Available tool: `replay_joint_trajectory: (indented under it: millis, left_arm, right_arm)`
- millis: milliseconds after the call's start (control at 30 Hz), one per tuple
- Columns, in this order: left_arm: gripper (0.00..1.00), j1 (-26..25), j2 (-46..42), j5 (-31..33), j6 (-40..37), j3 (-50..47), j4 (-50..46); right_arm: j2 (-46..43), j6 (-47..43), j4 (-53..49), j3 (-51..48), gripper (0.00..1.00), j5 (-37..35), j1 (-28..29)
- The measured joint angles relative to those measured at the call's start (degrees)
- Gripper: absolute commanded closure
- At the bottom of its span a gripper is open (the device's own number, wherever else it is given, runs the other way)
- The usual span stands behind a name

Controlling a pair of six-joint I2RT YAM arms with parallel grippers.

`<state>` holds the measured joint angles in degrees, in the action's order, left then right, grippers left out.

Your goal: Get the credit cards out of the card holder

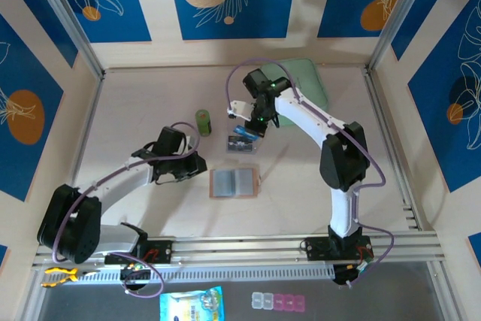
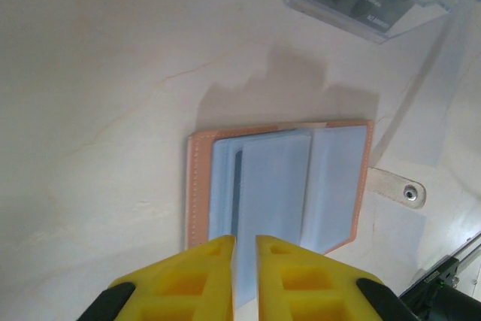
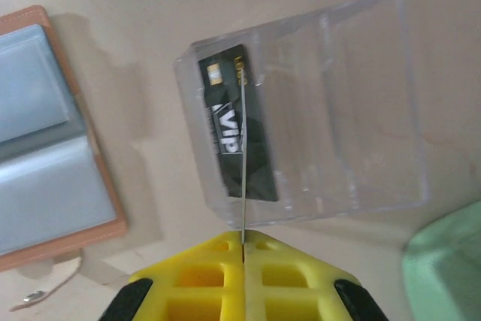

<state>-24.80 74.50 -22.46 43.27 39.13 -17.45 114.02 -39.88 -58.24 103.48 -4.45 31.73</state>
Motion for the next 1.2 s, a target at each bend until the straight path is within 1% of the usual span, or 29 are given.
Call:
replay_joint_trajectory:
  millis: [267,567,733,1033,1067,1167,1200]
  left_arm:
    - [0.86,2.12,-0.85,-0.55,-0.81,-0.42,-0.87]
    - [0.86,3.28,-2.12,-1.36,-1.81,-2.27,-1.62]
    - [0.86,3.72,-2.80,-1.51,-1.84,-2.93,-1.88]
    - [0.86,4.70,-4.63,-1.51,-2.27,-3.52,-3.17]
    - [0.86,4.76,-4.90,-1.51,-2.29,-3.65,-3.23]
    - [0.86,4.87,-5.22,-1.51,-2.32,-3.80,-3.41]
    - [0.86,4.92,-5.25,-1.51,-2.32,-3.80,-3.43]
  right_arm:
    - [8.57,-5.79,-6.54,14.40,1.00,1.86,-1.46]
    - [19.17,-9.35,-16.55,28.52,1.00,5.33,-1.99]
    - [21.22,-10.25,-19.85,29.68,1.00,5.97,-1.99]
    - [23.54,-11.15,-20.94,29.68,0.99,6.01,-2.03]
    - [23.65,-11.17,-20.94,29.68,0.97,6.05,-2.03]
    - [23.89,-11.34,-20.92,29.68,0.85,6.36,-2.03]
    - [23.89,-11.52,-20.94,29.68,0.83,6.38,-2.10]
